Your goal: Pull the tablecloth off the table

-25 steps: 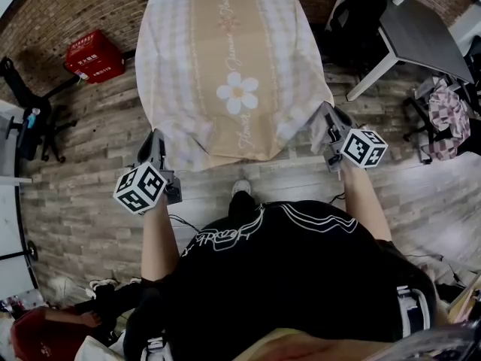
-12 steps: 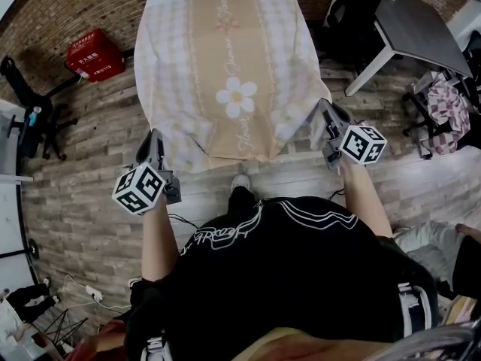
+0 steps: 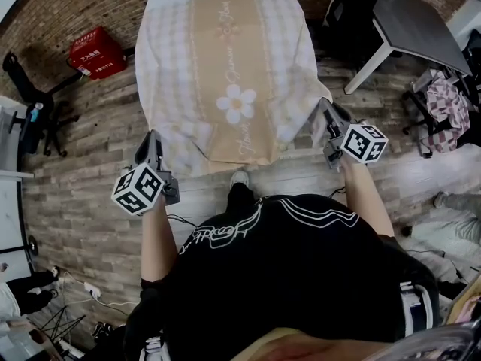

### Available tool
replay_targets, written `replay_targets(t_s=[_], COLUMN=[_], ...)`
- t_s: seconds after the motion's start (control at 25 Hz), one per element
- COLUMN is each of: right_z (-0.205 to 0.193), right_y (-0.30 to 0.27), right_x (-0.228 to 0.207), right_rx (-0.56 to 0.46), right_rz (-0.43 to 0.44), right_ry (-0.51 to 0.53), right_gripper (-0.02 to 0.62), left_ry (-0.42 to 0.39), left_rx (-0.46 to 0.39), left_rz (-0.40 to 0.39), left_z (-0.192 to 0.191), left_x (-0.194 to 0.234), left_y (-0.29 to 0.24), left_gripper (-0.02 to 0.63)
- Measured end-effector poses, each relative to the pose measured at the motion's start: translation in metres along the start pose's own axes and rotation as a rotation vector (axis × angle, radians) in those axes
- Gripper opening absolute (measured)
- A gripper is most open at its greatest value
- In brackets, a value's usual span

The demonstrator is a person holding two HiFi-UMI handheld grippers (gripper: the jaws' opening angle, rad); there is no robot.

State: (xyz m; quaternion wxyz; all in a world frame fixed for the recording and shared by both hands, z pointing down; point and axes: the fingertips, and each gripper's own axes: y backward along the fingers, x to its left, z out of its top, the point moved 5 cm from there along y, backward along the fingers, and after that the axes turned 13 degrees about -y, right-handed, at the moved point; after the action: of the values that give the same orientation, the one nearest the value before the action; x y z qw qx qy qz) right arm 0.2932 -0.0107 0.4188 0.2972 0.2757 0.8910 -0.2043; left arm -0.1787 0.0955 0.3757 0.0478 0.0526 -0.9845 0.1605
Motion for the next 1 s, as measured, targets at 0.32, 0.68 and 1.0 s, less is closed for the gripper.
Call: replay_targets(t_s=[0.32, 0.68, 1.0], right_z=[-0.010, -0.025, -0.029], right_y=[0.020, 0.047, 0.057], right_x=[-0.002, -0.007, -0.012], right_rx=[0.019, 0.036, 0.048], right_rz=[0.007, 0.014, 0.006], right_ry=[0.013, 0.015, 0.001], right_gripper=[-0.003, -0.003, -0.003], left_ry=[0.000, 0.006, 0.013], left_rx=[-0.007, -0.007, 0.014], left_rz=[0.017, 0.026, 0.029], left_z=[-0.012, -0.028, -0.035], left_x=[-0.010, -0.028, -0.035], left_y=[0.019, 0.043, 0.051], left_gripper=[0.006, 0.006, 0.006])
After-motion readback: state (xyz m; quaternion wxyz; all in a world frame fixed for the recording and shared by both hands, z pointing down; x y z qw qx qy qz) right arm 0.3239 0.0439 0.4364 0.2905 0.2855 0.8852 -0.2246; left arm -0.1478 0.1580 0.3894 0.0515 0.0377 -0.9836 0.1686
